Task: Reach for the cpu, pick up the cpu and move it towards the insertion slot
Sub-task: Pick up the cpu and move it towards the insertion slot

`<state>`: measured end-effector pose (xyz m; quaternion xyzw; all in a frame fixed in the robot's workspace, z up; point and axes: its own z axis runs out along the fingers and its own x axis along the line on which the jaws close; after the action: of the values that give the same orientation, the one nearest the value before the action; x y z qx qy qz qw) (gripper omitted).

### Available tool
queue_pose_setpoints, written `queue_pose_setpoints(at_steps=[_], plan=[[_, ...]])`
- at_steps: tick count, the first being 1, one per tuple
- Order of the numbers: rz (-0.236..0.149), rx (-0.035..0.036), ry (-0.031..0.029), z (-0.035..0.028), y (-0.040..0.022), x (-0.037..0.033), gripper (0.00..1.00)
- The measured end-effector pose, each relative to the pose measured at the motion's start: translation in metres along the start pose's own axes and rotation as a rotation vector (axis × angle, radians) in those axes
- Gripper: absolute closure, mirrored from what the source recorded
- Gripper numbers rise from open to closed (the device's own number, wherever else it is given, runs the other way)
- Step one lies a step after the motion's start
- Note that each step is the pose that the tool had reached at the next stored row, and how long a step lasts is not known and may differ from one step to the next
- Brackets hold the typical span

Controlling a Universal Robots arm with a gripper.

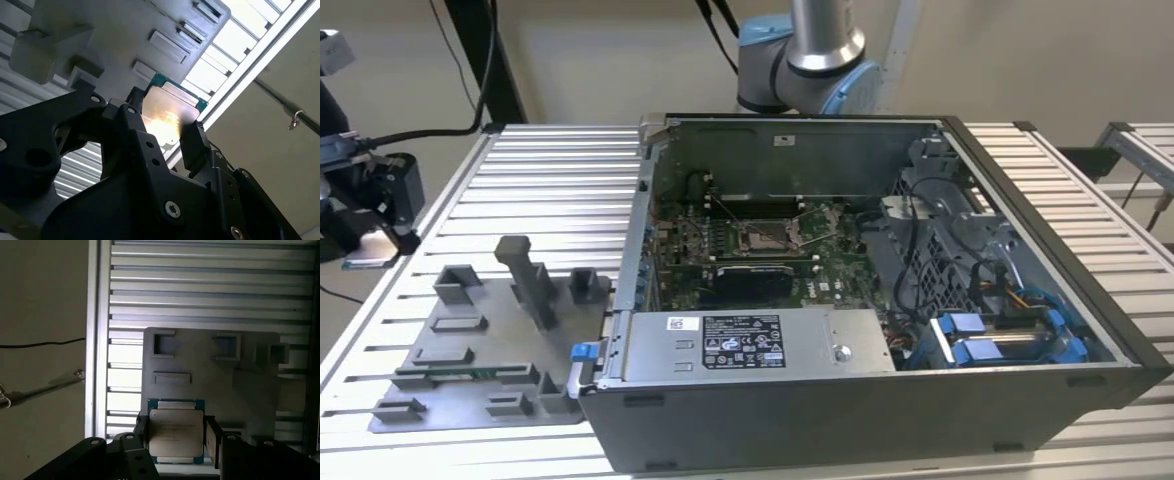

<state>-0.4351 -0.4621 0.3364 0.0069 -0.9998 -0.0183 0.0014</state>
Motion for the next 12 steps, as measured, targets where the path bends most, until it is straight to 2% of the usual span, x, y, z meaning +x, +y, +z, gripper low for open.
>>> queue_pose_setpoints(at_steps=[5, 12], plan=[[0.000, 0.0000, -0.0001, -0.0099, 0.0004, 0.0000, 1.00], [0.000, -0.0001, -0.0001, -0.0200, 0.0007, 0.0000, 1.00]])
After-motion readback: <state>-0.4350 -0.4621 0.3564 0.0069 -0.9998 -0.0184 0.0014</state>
